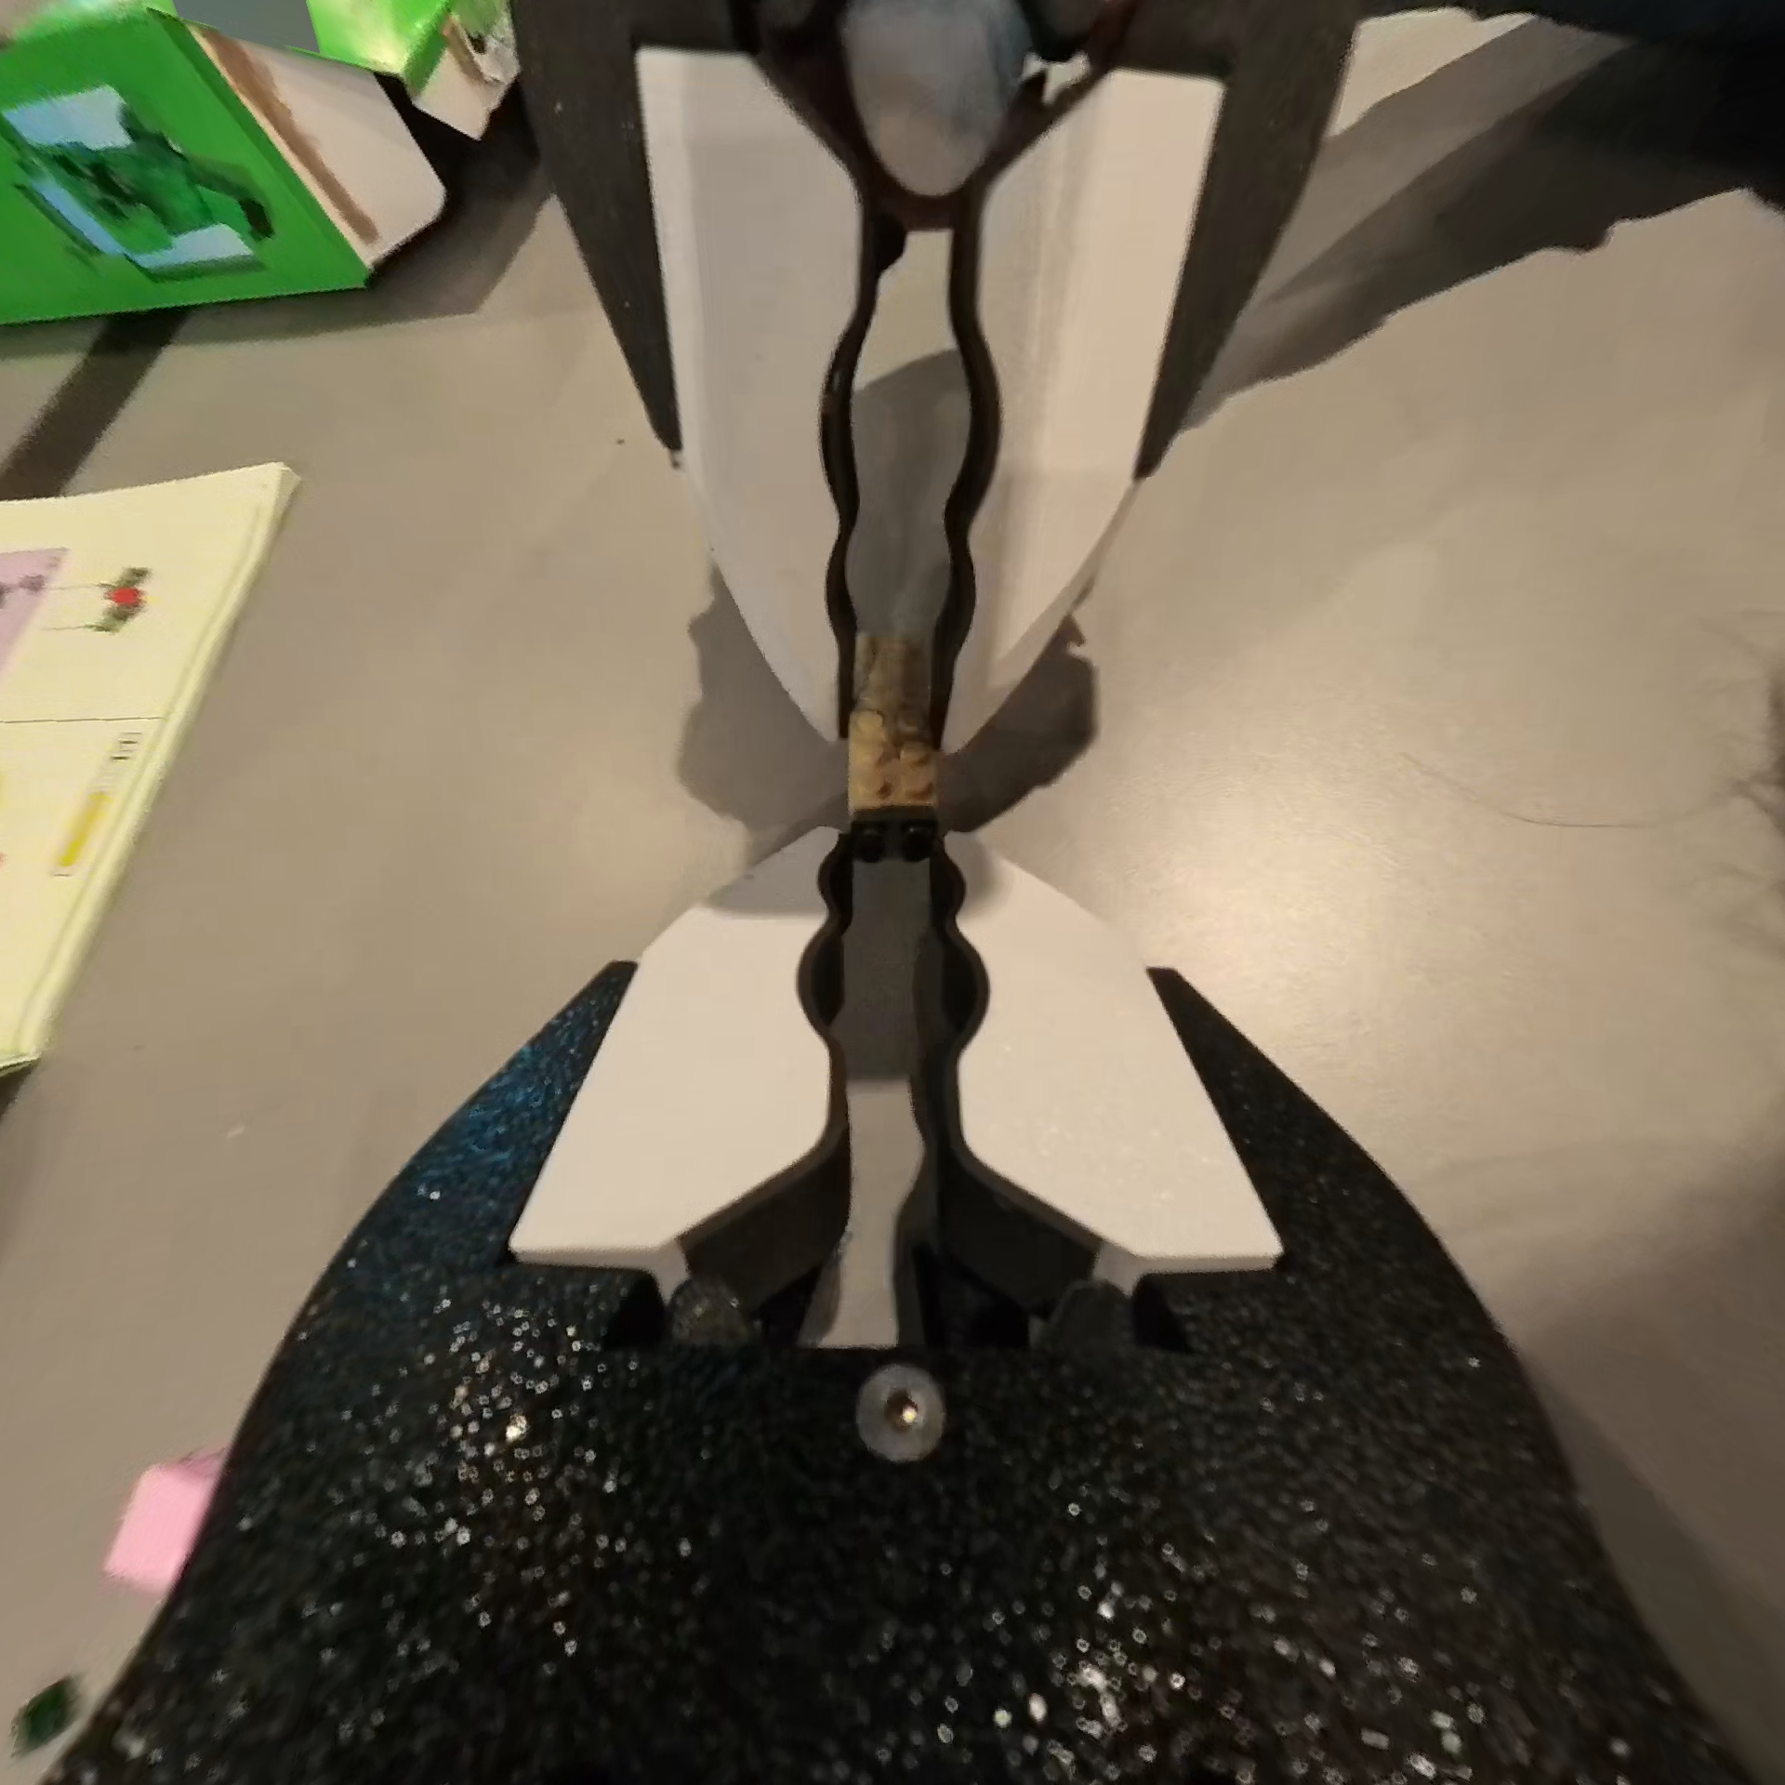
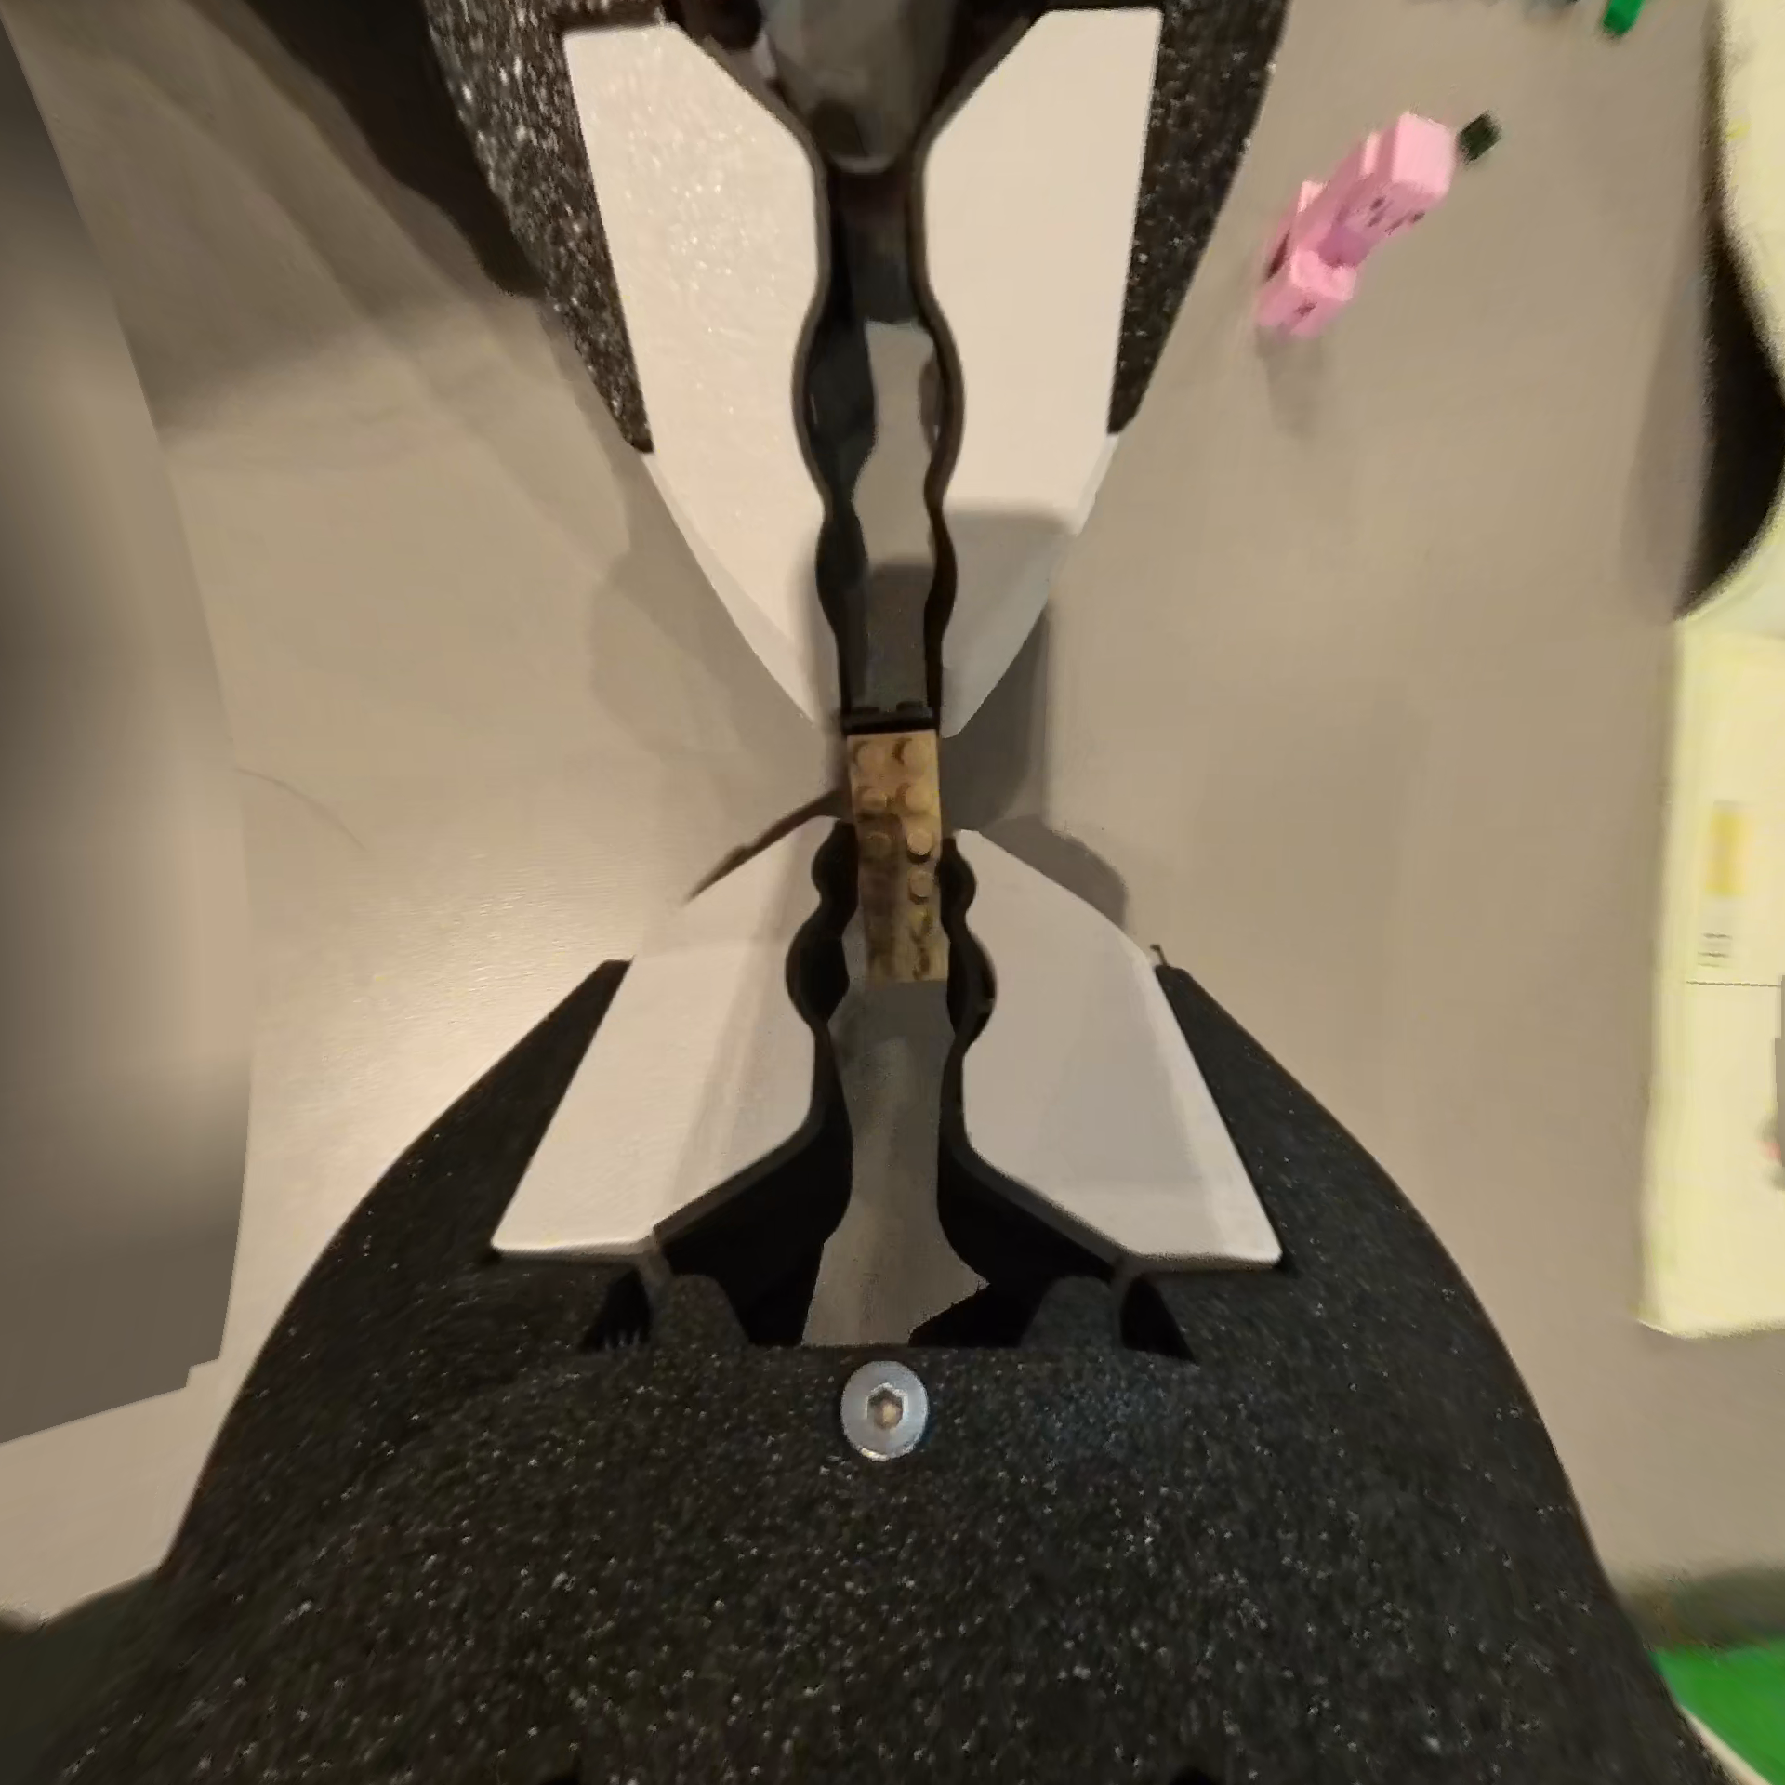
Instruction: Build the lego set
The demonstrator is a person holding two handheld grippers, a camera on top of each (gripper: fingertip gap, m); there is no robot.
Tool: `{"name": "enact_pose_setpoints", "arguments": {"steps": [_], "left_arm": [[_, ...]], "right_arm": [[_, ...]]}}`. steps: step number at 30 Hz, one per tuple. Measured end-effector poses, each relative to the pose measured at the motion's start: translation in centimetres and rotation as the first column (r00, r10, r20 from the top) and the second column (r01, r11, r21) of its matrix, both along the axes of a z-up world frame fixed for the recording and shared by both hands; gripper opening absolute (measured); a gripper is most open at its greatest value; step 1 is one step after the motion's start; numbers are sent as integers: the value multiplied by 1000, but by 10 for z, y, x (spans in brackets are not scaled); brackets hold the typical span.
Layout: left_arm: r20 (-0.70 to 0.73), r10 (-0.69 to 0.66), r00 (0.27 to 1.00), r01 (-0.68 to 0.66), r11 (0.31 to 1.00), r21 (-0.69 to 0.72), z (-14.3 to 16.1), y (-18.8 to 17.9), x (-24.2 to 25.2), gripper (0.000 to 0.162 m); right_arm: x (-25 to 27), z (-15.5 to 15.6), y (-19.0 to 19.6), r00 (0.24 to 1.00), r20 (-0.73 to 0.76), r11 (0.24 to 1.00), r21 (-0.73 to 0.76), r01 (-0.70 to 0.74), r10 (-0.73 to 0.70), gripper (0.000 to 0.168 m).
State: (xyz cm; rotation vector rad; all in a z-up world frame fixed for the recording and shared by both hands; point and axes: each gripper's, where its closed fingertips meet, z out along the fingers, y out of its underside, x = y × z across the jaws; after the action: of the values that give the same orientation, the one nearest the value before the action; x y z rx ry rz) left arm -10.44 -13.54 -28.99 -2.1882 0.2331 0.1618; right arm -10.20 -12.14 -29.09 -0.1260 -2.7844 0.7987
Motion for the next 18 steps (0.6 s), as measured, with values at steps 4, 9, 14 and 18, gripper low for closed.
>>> {"name": "enact_pose_setpoints", "arguments": {"steps": [4, 9, 14, 18], "left_arm": [[-154, 26, 988, -20, 999, 42, 13, -2, -6, 14], [-410, 49, 911, -11, 995, 94, 29, 0, -8, 14], [-510, 65, 858, -1, 992, 125, 37, 2, -6, 14], [-495, 81, 865, 1, 987, 162, 43, 2, -6, 14]], "right_arm": [[-7, 8, 0, 977, -214, 997, 75, 16, 1, 16], [-14, 19, 2, 852, -522, 983, 171, 69, 31, 16], [-12, 30, 4, 750, -661, 984, 150, 95, 28, 16], [-11, 37, 4, 712, -703, 989, 110, 101, 5, 16]]}}
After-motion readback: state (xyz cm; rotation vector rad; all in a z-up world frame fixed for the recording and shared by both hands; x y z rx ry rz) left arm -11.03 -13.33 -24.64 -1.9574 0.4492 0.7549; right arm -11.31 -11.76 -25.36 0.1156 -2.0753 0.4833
